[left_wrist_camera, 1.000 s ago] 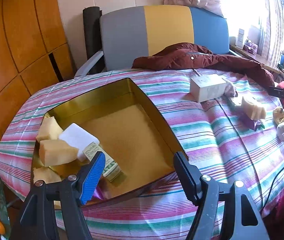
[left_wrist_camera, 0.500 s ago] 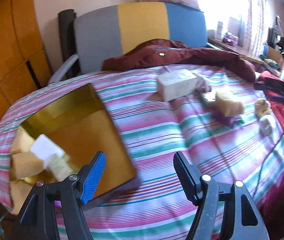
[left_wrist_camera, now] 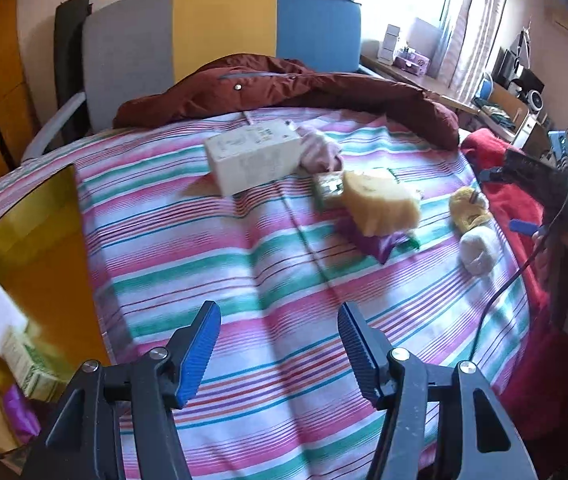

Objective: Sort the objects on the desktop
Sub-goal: 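Grasp a yellow sponge with the left tool while the right tool moves over the pile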

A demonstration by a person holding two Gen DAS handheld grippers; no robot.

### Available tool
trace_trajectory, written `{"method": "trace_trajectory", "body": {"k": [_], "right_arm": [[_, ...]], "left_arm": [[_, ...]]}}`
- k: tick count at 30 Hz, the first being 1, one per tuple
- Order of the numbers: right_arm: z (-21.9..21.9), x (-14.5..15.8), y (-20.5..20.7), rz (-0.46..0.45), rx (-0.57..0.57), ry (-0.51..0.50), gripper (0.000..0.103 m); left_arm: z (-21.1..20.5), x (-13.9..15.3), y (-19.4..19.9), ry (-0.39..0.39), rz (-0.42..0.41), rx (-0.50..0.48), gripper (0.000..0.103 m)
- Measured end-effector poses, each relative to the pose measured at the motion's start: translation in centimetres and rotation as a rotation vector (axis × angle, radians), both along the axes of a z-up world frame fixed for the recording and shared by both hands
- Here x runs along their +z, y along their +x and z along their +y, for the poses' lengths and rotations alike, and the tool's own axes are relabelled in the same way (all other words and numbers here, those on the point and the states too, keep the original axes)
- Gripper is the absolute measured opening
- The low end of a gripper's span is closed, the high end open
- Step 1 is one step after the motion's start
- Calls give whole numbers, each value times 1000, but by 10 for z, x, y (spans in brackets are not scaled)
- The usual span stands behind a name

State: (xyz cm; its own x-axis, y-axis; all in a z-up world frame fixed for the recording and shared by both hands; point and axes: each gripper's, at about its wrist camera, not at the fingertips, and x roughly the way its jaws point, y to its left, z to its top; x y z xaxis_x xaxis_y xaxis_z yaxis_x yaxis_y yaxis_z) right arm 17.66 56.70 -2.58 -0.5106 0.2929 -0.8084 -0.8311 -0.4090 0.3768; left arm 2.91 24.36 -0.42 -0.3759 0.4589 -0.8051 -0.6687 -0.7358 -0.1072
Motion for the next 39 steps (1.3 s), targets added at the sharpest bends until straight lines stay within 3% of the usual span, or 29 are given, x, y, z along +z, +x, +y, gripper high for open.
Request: {"method": "trace_trajectory", "body": {"k": [4,8,10,12,16,20,28,30,31,32,35,39], "right_arm": [[-1,1,-3,-4,4,9,103],[-5,1,-7,2,18,14,103],[-6,1,-10,5,32,13,103],[-7,1,-12,9,40,17,103],[-6,1,-12,22,42,11,103],[-2,2,-6,50,15,2,103],[3,0,-4,63,-16,-17,103],[1,-1,-8,57,-1,-14,103],[1,-1,-9,53,2,-12,103],[1,-1,-10,51,4,-10,103],[0,-1,-11,52,7,-9,103],[-2,0,-13,60,24,2,103]], "left_arm": [[18,5,-4,23,-4,-30,62],[40,7,-11,86,-62,-62,63],[55,10,-13,100,-59,-80,71],[69,12,-12,93,-26,-96,81],[97,10,-15,67,-13,-124,82],[121,4,-20,26,19,-142,93],[152,-22,-37,-50,0,-152,93],[151,-26,-41,-55,-3,-141,89],[150,-29,-44,-55,-15,-138,82],[148,-31,-45,-46,-35,-139,74],[136,-33,-48,2,-74,-128,71],[117,-25,-44,54,-63,-110,68]]}}
